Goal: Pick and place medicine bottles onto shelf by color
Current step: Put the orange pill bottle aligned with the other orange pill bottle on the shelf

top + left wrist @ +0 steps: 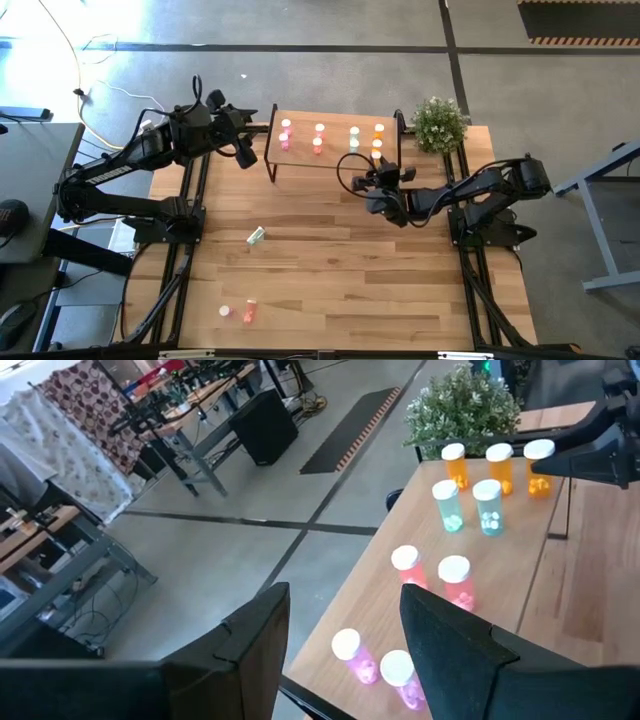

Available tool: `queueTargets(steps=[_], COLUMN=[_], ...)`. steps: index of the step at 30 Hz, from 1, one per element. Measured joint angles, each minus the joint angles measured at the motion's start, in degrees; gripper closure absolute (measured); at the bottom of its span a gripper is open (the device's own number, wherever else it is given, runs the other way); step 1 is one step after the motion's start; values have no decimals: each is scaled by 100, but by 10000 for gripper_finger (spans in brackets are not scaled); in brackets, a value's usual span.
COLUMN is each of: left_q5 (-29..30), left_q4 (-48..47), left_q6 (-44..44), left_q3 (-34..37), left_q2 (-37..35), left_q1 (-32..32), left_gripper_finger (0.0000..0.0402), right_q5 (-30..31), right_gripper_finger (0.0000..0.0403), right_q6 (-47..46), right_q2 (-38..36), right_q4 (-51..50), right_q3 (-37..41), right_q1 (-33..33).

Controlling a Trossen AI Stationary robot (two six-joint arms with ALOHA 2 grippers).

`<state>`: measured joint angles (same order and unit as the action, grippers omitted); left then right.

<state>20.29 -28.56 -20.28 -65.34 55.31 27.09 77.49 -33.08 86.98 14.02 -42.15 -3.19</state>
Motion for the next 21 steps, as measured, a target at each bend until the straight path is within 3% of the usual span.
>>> queueTargets(steps=[8,21], left_q5=[7,7], left_q4=[15,24], left_q6=[-87,-94], left_q3=[0,0], left_q2=[0,0], left_q1=[0,0], left_gripper_finger=[218,218], right_q5=[-70,119], right_gripper_finger=[305,243], right_q6=[-142,-159], right_q2=[0,-2], right_q4=[2,46], right_q3=[0,-16], right_q1=[58,58])
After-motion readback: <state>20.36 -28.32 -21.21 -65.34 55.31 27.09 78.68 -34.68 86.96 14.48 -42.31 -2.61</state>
